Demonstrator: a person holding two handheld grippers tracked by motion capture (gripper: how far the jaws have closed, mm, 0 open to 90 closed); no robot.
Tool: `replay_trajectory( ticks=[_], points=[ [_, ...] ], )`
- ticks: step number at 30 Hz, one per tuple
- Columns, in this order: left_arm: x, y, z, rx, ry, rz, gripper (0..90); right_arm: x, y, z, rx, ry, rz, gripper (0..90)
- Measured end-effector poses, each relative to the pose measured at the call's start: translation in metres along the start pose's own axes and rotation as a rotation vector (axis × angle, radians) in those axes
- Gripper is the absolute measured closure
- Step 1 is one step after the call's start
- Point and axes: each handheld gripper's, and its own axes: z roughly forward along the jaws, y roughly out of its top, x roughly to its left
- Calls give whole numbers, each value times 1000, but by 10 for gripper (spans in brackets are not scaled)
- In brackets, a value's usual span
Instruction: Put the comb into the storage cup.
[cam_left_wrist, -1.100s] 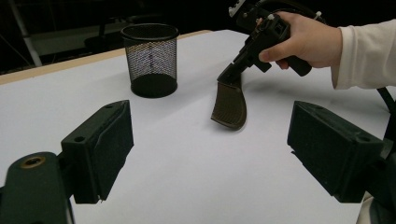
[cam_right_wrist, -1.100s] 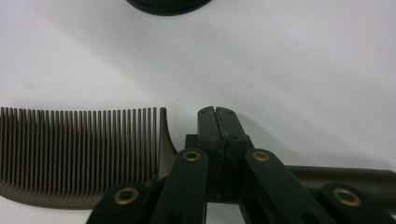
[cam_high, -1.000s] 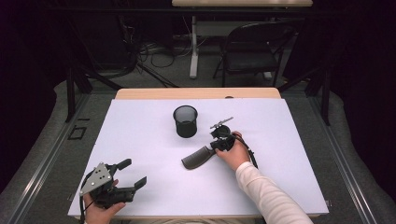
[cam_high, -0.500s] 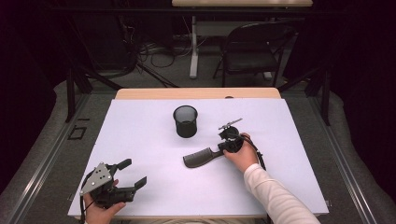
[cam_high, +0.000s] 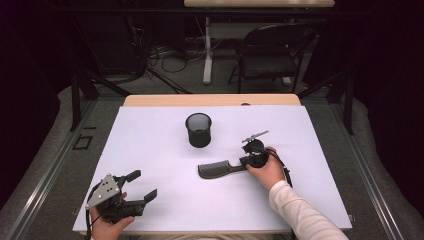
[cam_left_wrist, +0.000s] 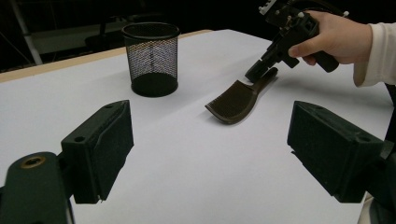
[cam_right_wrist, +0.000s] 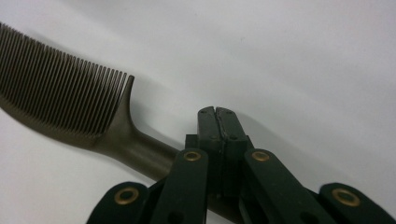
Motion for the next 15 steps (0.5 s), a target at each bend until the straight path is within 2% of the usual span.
replay_trajectory(
  ticks=[1, 2, 4, 5, 6, 9, 11, 15],
  points=[
    [0, 0, 0, 0, 0, 0, 147, 1, -2, -2, 8, 2, 7, 900],
    [0, 0, 0, 1, 0, 0, 147, 1, -4, -2, -14, 8, 6, 900],
    [0, 0, 0, 2, 0, 0, 147, 1, -7, -5, 0, 10, 15, 900],
    [0, 0, 0, 2, -1, 0, 147, 0, -9, -6, 4, 12, 3, 900],
    [0, 0, 0, 2, -2, 0, 146, 1, -11, -6, -12, 18, 9, 900],
    [-1, 0, 1, 2, -3, -1, 147, 2, -15, -10, 7, 24, 6, 900],
    [-1, 0, 1, 2, -2, 0, 146, 4, -19, -11, -10, 35, 4, 900],
    [-1, 0, 1, 2, -6, 0, 146, 7, -25, -15, -2, 48, 3, 900]
  ],
)
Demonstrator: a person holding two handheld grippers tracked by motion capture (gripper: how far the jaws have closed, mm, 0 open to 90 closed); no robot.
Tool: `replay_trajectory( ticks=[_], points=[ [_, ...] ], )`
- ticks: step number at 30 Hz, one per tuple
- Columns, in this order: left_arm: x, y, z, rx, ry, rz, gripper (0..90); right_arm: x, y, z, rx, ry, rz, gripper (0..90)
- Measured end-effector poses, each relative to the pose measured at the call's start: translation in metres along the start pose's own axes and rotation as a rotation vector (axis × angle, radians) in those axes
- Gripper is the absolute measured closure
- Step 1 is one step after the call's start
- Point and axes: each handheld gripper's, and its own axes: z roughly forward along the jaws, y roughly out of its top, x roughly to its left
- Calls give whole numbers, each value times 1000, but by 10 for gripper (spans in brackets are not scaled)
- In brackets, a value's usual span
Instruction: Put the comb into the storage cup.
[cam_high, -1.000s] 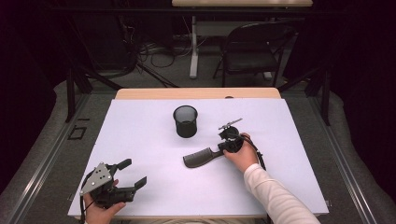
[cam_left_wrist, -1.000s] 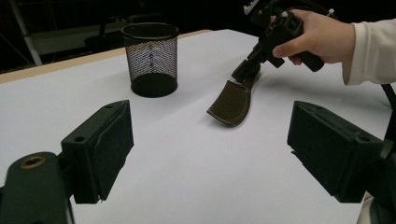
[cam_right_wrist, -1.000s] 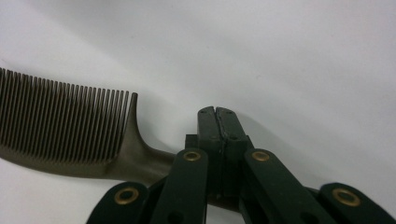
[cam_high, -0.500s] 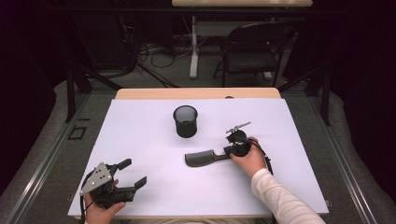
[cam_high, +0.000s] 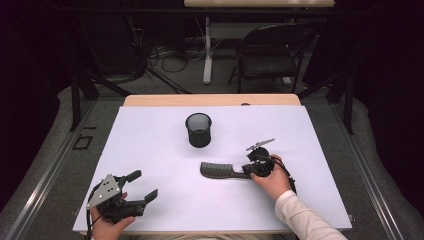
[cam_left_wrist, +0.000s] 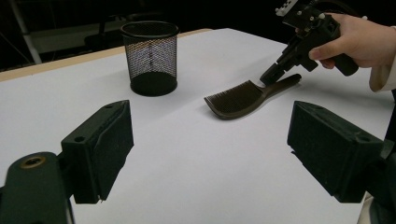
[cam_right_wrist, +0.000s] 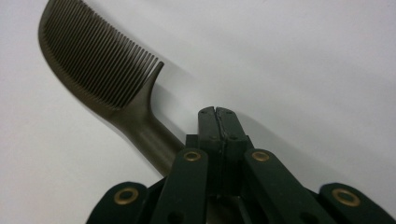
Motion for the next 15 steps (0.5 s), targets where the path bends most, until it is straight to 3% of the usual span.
replay_trajectory(
  ticks=[15],
  points=[
    [-1, 0, 1, 2, 3, 1, 146, 14, -16, -6, -20, 56, -4, 900]
  ],
)
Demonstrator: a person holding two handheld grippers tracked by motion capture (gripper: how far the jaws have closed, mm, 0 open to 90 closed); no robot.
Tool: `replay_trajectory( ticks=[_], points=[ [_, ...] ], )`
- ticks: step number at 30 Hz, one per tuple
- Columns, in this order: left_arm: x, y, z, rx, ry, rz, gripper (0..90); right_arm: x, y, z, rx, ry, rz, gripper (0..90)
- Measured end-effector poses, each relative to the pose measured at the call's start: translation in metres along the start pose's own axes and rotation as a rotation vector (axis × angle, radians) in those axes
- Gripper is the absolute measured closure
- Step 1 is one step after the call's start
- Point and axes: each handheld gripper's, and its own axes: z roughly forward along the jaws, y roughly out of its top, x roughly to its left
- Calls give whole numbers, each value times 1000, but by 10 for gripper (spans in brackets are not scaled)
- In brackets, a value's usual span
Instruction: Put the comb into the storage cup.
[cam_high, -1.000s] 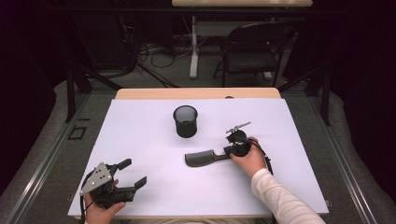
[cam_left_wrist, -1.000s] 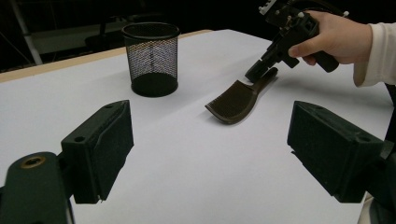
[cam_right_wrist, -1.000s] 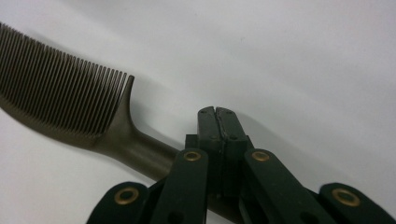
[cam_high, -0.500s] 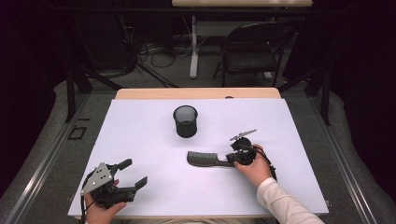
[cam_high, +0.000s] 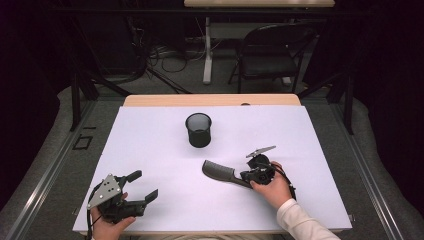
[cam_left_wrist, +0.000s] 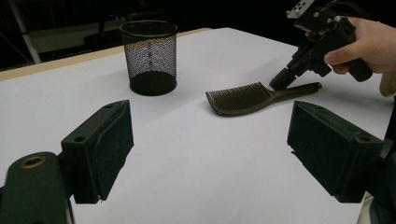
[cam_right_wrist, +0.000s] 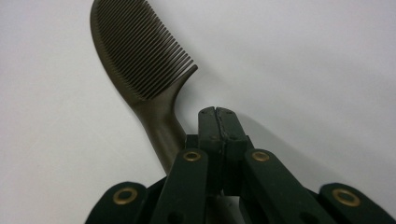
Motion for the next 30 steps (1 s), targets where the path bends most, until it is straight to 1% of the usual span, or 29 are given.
replay_trajectory(
  ticks=[2, 3, 4, 5, 14, 15, 18, 23, 28, 30],
  points=[
    [0, 0, 0, 1, 0, 1, 147, 2, -1, 0, -4, 7, -4, 900],
    [0, 0, 0, 1, -1, 2, 146, 3, -1, -2, 8, 7, -6, 900],
    [0, 0, 0, 1, -1, 2, 147, 4, -2, 0, -22, 14, -5, 900],
    [0, 0, 0, 1, -1, 1, 146, 5, -2, -2, 0, 11, -12, 900],
    [-1, 0, 1, 0, -5, 0, 147, 7, -2, -4, 4, 13, -15, 894],
    [-1, 0, 1, 1, -6, 0, 147, 7, -3, -3, -10, 14, -19, 880],
    [-1, 0, 1, 2, -6, 2, 147, 6, -2, -4, -7, 4, -17, 854],
    [-1, 0, 1, 4, -6, 1, 147, 4, -1, -9, -30, 5, -16, 802],
    [-1, 0, 1, 4, -7, 1, 147, 3, 2, -16, -63, -7, -20, 703],
    [-1, 0, 1, 4, -6, 1, 147, 2, 3, -19, -85, -10, -36, 651]
  ],
)
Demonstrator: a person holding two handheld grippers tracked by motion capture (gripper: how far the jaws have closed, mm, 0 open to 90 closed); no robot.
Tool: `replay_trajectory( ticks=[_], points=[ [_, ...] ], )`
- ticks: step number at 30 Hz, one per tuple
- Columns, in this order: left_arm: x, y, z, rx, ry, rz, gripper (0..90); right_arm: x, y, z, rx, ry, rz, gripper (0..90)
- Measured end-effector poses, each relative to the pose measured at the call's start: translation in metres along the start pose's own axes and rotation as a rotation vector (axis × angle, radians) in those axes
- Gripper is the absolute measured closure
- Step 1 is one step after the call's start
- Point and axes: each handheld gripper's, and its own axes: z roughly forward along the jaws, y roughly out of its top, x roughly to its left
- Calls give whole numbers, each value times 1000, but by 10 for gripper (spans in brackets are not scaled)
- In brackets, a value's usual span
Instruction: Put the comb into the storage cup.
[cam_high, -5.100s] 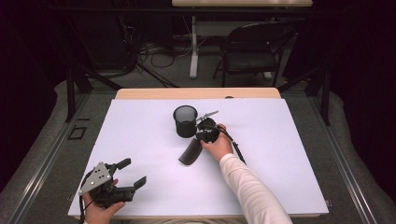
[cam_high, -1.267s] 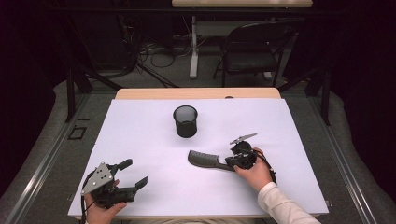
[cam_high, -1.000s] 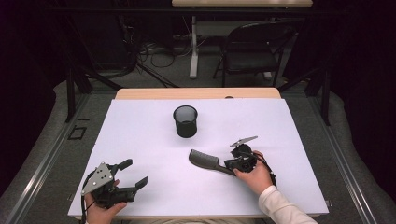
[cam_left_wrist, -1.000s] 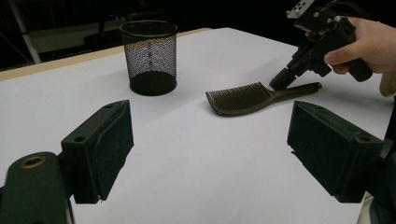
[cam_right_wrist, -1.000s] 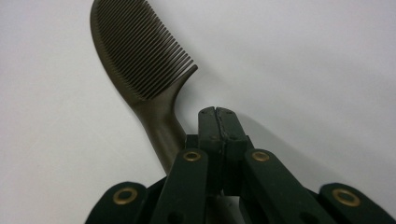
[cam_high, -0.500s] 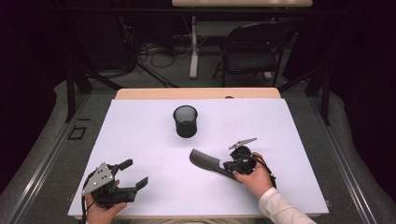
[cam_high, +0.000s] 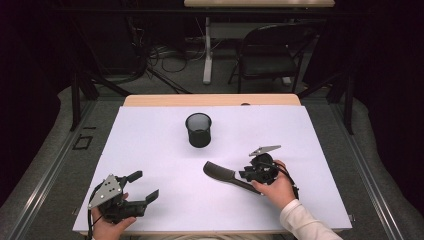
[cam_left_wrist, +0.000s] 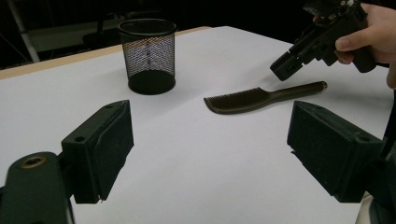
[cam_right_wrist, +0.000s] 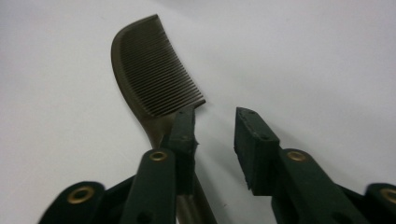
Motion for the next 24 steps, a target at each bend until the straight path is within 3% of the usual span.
replay_trajectory(
  ticks=[11, 17, 22, 24],
  points=[
    [0, 0, 0, 1, 0, 1, 148, 4, 8, -12, -42, -16, -62, 434],
    [0, 0, 0, 1, 1, 0, 148, 7, 13, -18, -52, -43, -115, 367],
    [-1, 0, 1, 2, 0, 1, 148, 9, 17, -23, -51, -54, -156, 364],
    [-1, 0, 1, 3, 0, 2, 148, 10, 19, -25, -30, -61, -133, 336]
  ],
)
